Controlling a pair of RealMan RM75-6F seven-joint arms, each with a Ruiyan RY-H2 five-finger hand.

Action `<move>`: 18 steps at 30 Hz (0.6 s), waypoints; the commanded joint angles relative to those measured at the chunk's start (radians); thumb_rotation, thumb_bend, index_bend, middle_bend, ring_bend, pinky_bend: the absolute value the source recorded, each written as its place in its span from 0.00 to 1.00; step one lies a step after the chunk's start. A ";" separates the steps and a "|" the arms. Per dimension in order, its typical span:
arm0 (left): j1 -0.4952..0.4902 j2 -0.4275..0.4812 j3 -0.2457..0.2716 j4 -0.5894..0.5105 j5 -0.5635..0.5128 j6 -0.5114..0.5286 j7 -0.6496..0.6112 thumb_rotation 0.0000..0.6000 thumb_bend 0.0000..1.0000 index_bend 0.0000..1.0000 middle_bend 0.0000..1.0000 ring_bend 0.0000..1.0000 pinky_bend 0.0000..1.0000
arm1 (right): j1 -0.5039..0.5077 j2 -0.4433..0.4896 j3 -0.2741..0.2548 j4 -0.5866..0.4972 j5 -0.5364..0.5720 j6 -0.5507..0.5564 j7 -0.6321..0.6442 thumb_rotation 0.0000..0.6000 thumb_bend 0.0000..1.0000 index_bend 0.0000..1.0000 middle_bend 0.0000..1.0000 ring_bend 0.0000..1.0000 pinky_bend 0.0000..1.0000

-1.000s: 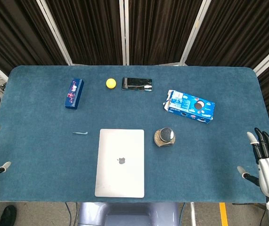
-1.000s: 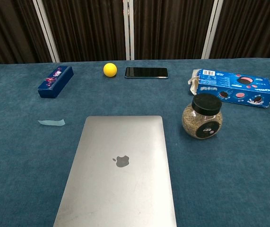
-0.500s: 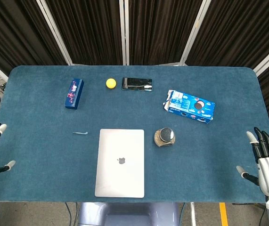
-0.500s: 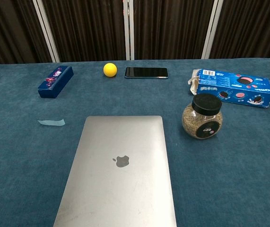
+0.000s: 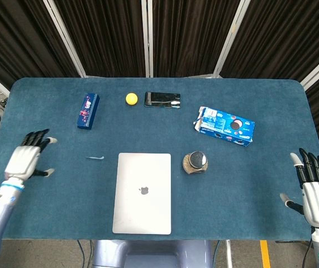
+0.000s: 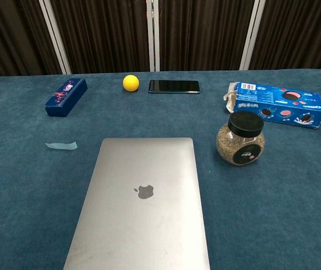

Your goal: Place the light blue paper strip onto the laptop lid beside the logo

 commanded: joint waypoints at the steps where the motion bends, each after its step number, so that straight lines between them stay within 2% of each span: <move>1: -0.095 -0.101 -0.028 0.111 -0.034 -0.091 0.031 1.00 0.17 0.35 0.00 0.00 0.00 | 0.006 -0.004 0.006 0.010 0.013 -0.009 0.000 1.00 0.00 0.07 0.00 0.00 0.00; 4: -0.124 -0.137 -0.027 0.153 -0.040 -0.117 0.044 1.00 0.19 0.39 0.00 0.00 0.00 | 0.008 -0.007 0.009 0.018 0.020 -0.011 -0.004 1.00 0.00 0.07 0.00 0.00 0.00; 10: -0.174 -0.199 -0.021 0.211 -0.056 -0.158 0.072 1.00 0.25 0.42 0.00 0.00 0.00 | 0.010 -0.012 0.012 0.029 0.038 -0.014 -0.009 1.00 0.00 0.07 0.00 0.00 0.00; 18: -0.203 -0.253 0.010 0.266 -0.046 -0.191 0.071 1.00 0.30 0.47 0.00 0.00 0.00 | 0.014 -0.013 0.017 0.041 0.064 -0.027 -0.004 1.00 0.00 0.07 0.00 0.00 0.00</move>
